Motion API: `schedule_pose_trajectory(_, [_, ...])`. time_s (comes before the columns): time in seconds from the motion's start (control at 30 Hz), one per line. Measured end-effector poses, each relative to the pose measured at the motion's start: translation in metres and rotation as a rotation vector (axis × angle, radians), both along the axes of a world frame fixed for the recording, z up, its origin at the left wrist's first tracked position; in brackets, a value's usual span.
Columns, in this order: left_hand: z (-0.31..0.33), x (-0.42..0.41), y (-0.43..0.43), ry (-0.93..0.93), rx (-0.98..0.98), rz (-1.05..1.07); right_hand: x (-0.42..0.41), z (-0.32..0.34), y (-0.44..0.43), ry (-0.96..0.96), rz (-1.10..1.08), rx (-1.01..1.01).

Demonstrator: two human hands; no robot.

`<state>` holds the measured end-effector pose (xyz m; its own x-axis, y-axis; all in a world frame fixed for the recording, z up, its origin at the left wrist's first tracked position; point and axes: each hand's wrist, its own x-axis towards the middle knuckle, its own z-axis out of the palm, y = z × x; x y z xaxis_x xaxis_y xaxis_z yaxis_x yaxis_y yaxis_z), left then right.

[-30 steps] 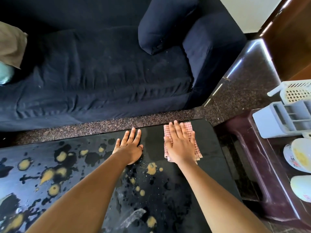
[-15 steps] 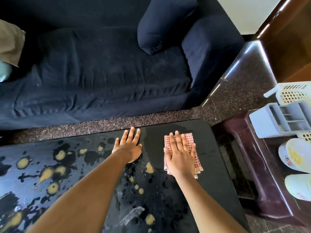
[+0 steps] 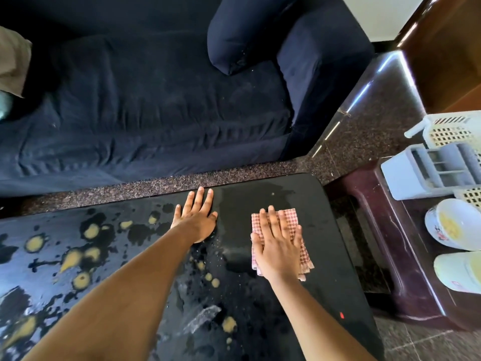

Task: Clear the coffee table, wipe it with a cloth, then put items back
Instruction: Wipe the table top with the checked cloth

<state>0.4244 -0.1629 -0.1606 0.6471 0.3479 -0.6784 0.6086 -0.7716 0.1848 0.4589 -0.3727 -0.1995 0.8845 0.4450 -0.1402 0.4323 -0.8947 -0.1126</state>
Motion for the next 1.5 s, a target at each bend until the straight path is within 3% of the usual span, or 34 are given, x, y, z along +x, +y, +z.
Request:
schedule_pose_trajectory(0.13, [0.010,0.003,0.003,-0.034,-0.060,0.017,-0.030,0.003,0.022,0.033,0.122,0.048])
schedule_pose_trajectory(0.23, [0.024,-0.029,-0.004,-0.235,-0.061,-0.012,-0.045,0.000,0.012,0.021,0.257,0.046])
schedule_pose_trajectory(0.33, [0.032,-0.102,-0.032,-0.363,0.016,0.036,-0.048,-0.002,-0.005,-0.003,0.258,0.058])
schedule_pose_trajectory(0.5, [0.013,-0.206,-0.097,-0.237,0.087,0.046,-0.062,0.003,-0.005,0.016,0.131,0.055])
schedule_pose_trajectory(0.67, [-0.001,-0.230,-0.129,-0.243,0.126,0.114,-0.050,0.003,-0.032,0.026,0.436,0.004])
schedule_pose_trajectory(0.83, [0.003,-0.221,-0.132,-0.284,0.121,0.157,-0.070,0.008,-0.019,0.051,0.114,-0.005])
schedule_pose_trajectory(1.03, [0.006,-0.215,-0.129,-0.119,0.078,0.151,-0.069,0.009,-0.021,0.101,0.442,-0.004])
schedule_pose_trajectory(1.17, [0.006,-0.207,-0.130,-0.046,0.027,0.166,-0.059,0.011,-0.039,0.103,0.076,-0.039])
schedule_pose_trajectory(1.23, [0.004,-0.206,-0.130,-0.018,0.019,0.169,-0.077,0.012,-0.022,0.134,0.024,-0.013])
schedule_pose_trajectory(1.4, [0.003,-0.204,-0.127,0.020,-0.007,0.171,-0.079,0.011,-0.017,0.115,0.479,-0.015])
schedule_pose_trajectory(1.5, [0.003,-0.204,-0.126,0.042,-0.020,0.173,-0.054,0.010,-0.031,0.099,0.190,-0.026])
